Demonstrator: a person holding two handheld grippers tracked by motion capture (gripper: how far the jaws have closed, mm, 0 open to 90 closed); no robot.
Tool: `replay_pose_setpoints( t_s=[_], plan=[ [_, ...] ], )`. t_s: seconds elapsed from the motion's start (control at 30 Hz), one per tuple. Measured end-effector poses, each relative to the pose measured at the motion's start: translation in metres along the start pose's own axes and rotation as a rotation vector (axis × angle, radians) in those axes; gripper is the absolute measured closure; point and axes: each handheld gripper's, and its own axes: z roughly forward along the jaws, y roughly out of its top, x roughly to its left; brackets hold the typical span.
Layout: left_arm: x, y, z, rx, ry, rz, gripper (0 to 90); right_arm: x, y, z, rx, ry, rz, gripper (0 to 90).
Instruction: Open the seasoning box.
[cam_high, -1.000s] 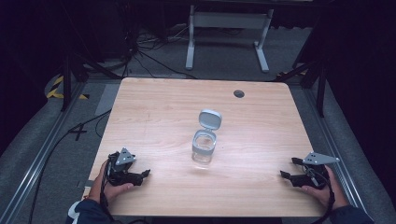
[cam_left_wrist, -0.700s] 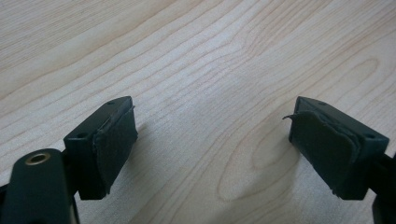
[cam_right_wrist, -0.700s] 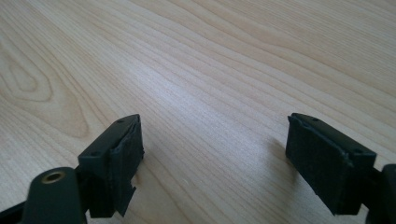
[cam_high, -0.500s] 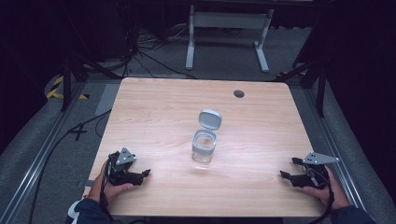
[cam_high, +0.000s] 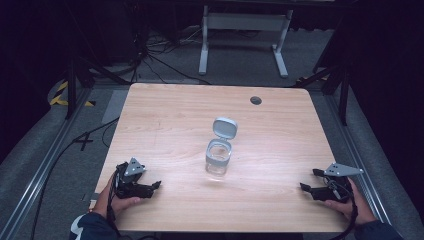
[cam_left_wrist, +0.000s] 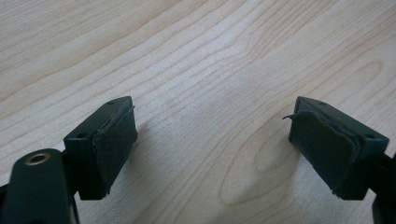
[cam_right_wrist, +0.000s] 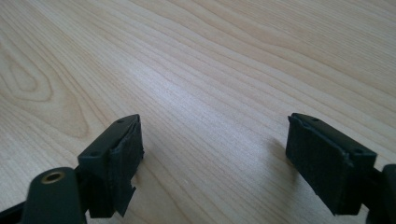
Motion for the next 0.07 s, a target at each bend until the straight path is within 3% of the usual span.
replay_pose_setpoints(
  t_s=[0.07],
  plan=[
    [0.0,0.0,0.0,0.0,0.0,0.0,15.2,0.0001,0.0,-0.0001,0.001,0.001,0.002,18.7]
  ],
)
